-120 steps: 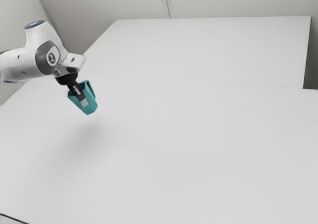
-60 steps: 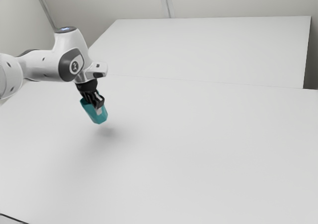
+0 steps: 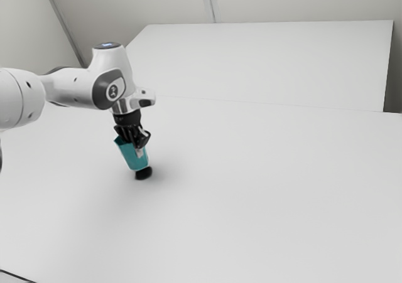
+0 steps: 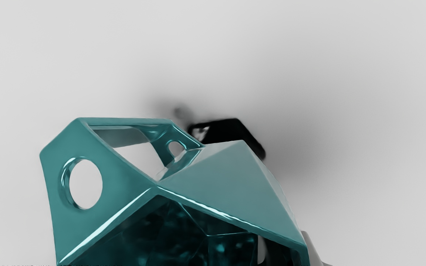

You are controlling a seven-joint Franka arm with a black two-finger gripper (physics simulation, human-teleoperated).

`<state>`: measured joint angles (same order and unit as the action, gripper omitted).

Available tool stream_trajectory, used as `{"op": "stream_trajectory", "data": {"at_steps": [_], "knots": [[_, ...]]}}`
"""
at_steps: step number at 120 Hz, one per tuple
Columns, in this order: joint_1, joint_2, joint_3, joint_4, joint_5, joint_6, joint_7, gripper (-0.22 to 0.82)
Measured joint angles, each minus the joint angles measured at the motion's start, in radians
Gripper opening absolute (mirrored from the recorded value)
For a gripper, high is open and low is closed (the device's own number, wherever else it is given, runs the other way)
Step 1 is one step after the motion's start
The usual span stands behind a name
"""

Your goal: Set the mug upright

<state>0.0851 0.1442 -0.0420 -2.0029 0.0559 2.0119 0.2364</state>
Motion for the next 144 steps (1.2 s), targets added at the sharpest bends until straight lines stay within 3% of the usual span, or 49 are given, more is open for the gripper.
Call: {"op": "stream_trajectory", "data": {"at_steps": [85,144], "knots": [[-0.001,0.066,-0.004,0.013,0.028,-0.012,-0.128,-0.17],[-0.002,0.104,-0.006,0.065,0.012,-0.027,-0.151,0.08]]}}
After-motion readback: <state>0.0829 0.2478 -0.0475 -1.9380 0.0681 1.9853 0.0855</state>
